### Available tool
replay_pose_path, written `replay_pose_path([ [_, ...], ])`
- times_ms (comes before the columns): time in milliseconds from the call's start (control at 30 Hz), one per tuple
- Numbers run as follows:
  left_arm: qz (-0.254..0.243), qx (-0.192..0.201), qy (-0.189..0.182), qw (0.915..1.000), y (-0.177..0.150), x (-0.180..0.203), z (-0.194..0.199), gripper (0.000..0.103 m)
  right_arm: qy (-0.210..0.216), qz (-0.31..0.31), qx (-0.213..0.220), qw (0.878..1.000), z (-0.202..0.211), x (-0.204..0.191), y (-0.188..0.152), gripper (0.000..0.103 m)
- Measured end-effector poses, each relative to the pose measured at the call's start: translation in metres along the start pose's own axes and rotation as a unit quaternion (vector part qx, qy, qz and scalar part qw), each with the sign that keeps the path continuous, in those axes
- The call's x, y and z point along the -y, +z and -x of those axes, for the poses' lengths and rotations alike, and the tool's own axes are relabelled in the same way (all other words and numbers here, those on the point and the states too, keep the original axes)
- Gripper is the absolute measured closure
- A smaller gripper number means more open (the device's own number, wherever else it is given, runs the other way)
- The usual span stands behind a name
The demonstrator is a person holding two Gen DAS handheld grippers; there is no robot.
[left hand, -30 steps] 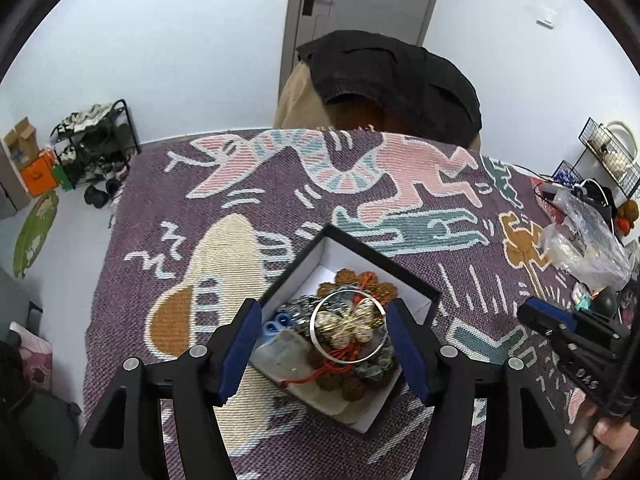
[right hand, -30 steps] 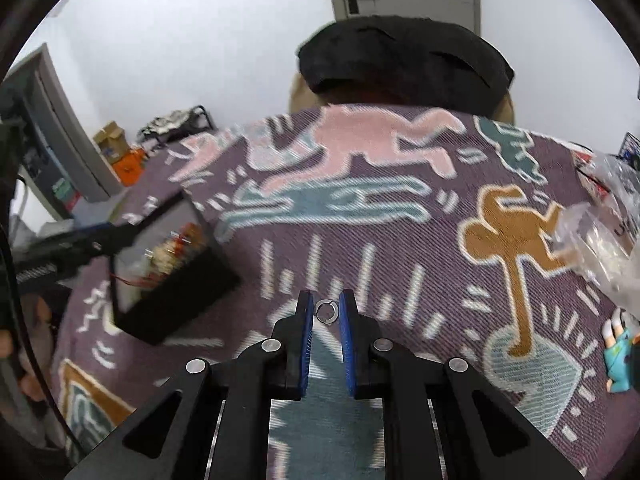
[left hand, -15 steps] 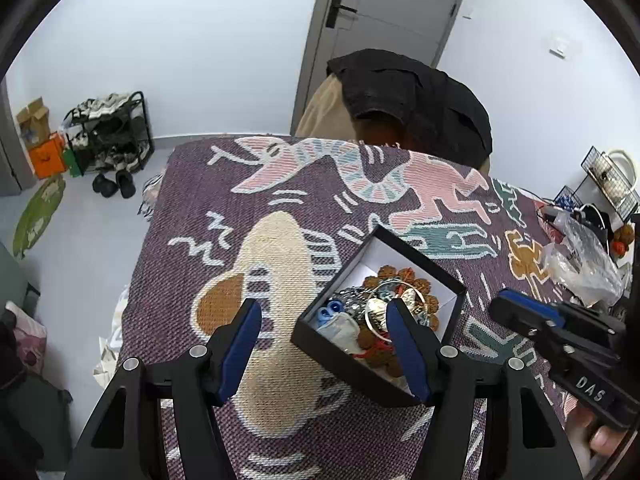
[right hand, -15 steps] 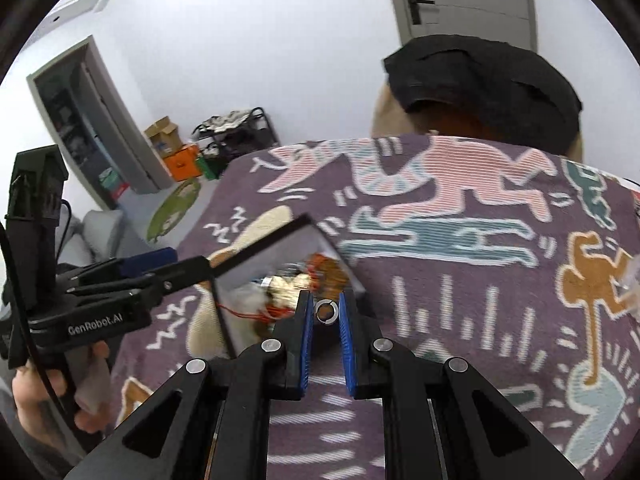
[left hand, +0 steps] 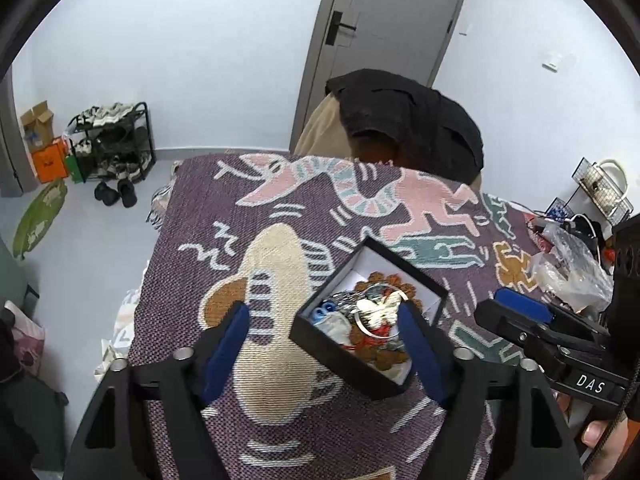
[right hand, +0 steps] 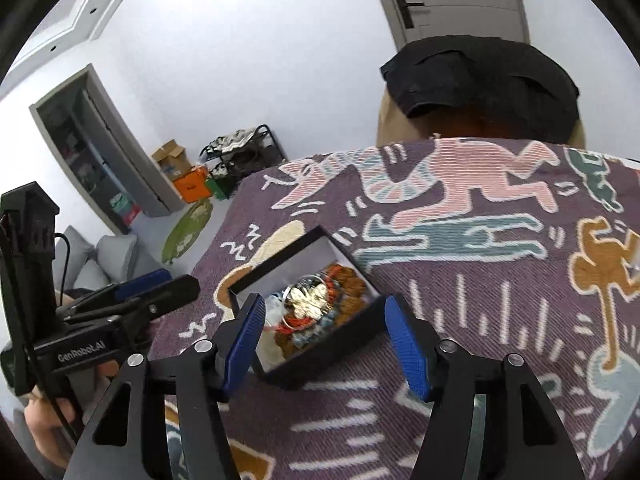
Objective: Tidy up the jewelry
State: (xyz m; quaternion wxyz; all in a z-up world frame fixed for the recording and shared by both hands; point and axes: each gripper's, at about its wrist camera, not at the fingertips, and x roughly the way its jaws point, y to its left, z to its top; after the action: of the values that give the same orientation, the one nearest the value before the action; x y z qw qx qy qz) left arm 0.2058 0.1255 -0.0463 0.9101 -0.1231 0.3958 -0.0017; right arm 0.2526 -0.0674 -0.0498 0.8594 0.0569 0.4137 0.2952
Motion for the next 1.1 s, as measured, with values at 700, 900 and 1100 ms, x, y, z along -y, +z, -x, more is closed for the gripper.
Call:
replay_pose_path([
  [700, -0.046, 0.066, -0.019, 0.9966, -0.015, 0.062, 0.059, 0.005, -0.050, -0.050, 0.072, 0.995, 0.115, 0.050, -0.029, 0.004],
  [900, -0.061, 0.075, -0.017, 0.9952, -0.025, 0.074, 0.075, 0.005, -0.052, -0.053, 0.083, 0.994, 0.140, 0.062, -0.043, 0.003],
  [1100, -0.082, 0.091, -0.014, 0.9924, -0.040, 0.087, 0.095, 0.005, -0.059, -0.049, 0.086, 0.993, 0.155, 0.065, -0.056, 0.003],
])
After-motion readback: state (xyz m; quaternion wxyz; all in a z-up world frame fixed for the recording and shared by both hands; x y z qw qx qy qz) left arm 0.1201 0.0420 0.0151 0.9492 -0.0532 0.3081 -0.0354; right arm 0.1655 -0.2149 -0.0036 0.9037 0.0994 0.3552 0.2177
